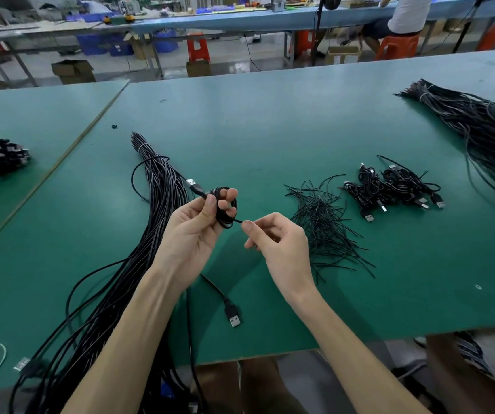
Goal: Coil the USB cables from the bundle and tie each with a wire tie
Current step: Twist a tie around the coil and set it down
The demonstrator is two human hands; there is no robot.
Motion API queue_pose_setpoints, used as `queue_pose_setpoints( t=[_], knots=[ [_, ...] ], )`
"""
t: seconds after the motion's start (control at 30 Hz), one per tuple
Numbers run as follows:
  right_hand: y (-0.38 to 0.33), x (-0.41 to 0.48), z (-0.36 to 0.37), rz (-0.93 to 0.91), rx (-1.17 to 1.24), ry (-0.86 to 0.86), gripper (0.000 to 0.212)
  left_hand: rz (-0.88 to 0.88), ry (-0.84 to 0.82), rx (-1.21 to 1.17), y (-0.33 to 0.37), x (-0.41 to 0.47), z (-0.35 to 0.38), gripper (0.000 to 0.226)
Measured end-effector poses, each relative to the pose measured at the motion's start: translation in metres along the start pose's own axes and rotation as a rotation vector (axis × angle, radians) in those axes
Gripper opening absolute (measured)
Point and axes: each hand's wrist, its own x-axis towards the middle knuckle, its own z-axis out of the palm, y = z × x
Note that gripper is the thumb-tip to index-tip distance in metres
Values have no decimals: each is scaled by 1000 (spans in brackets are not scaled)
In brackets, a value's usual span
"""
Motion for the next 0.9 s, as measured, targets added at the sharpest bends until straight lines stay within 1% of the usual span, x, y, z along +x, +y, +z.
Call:
queue_pose_setpoints(
  t=[0.13,0.23,0.4,0.53,0.67,0.73,0.9],
  knots=[
    [-1,-1,1,-45,-38,-83,18,16,60,4,2,2,-4,19],
    [-2,-1,2,-76,-79,-100,6,12,100,44,2,3,-9,17],
    [-3,1,2,-48,6,3,20,-61,-42,260,-9,0,-7,17],
    [-4,1,3,-21,29,-4,29,-111,-143,297,-11,-2,-7,16],
    [-3,2,4,-23,-12,-39,28,-106,-131,291,-11,-1,-8,16],
    [-2,2,4,-29,4,-57,25,-103,-114,296,-12,0,-9,16],
    [1,3,1,1,41,-27,15,-106,-89,348,-15,0,-10,18]
  ],
)
